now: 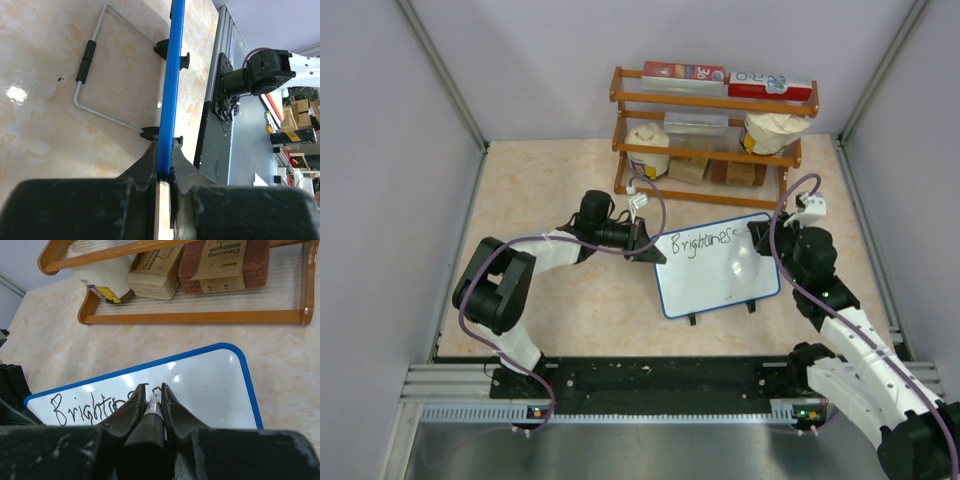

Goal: Write a sentence on the whiteboard
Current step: Write with the whiteboard marker on the whiteboard.

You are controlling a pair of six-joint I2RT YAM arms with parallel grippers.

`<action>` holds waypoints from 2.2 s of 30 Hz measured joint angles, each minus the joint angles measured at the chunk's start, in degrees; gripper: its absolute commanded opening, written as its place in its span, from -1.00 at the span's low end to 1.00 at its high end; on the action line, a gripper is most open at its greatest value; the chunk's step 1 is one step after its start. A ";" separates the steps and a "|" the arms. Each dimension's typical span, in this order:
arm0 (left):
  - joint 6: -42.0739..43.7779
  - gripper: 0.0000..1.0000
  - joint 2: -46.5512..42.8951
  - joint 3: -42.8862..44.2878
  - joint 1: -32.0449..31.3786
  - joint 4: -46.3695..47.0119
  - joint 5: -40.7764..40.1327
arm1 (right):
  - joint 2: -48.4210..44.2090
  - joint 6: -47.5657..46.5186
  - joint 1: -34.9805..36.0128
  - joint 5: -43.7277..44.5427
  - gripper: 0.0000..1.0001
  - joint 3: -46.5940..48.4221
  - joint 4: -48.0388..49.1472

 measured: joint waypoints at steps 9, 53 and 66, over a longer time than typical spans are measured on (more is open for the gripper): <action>0.02 -1.00 0.00 0.00 -0.04 0.00 -0.02 | -0.39 0.00 0.00 0.17 -1.00 -0.42 -0.48; 0.07 -1.00 0.00 0.04 -0.04 -0.07 -0.09 | -10.10 1.51 -0.26 -4.11 -1.00 -1.68 -3.43; 0.15 -1.00 -0.04 0.02 -0.04 -0.09 -0.15 | -4.24 1.60 -0.33 -18.45 -1.00 -1.38 -2.19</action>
